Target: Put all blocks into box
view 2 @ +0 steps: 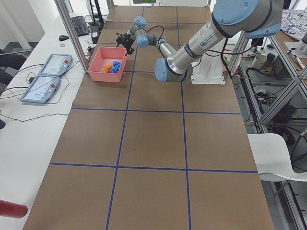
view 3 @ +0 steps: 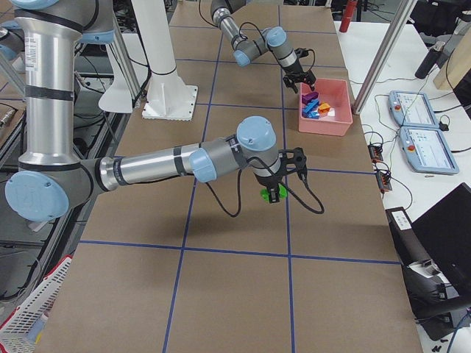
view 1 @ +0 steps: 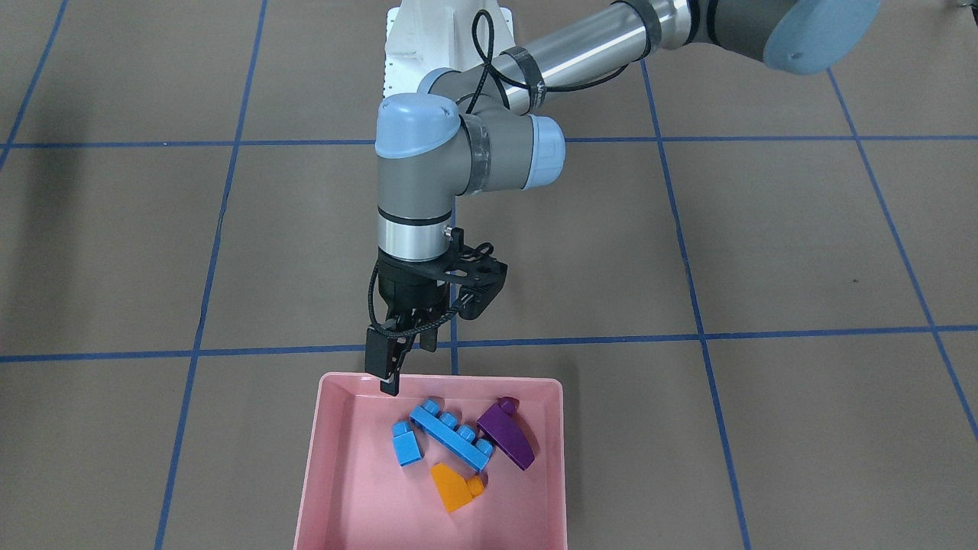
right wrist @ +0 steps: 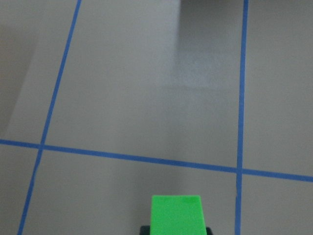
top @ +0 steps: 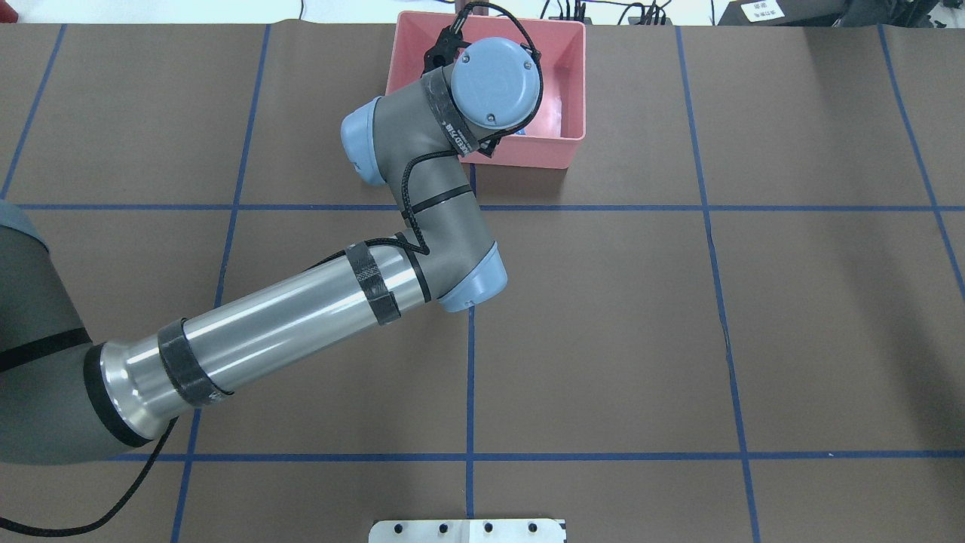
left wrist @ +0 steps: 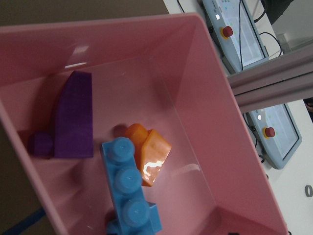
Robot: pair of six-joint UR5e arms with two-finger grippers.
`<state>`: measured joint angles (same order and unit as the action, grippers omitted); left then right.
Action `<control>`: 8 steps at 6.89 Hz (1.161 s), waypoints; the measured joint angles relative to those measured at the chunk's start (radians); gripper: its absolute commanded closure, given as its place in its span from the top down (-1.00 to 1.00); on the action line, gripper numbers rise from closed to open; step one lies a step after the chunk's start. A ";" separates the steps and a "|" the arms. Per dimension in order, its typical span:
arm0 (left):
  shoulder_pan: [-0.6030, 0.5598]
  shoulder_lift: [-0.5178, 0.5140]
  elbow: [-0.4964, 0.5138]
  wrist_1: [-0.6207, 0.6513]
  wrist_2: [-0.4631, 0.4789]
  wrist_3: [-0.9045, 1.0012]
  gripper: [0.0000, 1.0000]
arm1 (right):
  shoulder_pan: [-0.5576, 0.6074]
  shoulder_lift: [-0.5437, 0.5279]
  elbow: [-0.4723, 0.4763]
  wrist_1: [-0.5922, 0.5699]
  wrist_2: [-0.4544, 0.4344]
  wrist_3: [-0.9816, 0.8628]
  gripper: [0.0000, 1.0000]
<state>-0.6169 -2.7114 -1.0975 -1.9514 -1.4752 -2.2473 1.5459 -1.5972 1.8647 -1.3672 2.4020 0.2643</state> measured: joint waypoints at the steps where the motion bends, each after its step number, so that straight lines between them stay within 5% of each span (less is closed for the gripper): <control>1: -0.007 0.001 -0.038 0.043 -0.013 -0.002 1.00 | -0.014 0.066 -0.012 -0.001 0.000 0.037 -1.00; 4: -0.043 0.057 -0.240 0.278 -0.105 0.061 1.00 | -0.127 0.255 -0.020 0.007 -0.020 0.200 -1.00; 8: -0.055 0.278 -0.612 0.595 -0.207 0.390 1.00 | -0.410 0.548 -0.123 0.015 -0.289 0.443 -1.00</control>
<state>-0.6723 -2.4336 -1.7098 -1.3568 -1.6820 -1.8573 1.1362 -1.0497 1.7414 -1.3519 2.1127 0.7076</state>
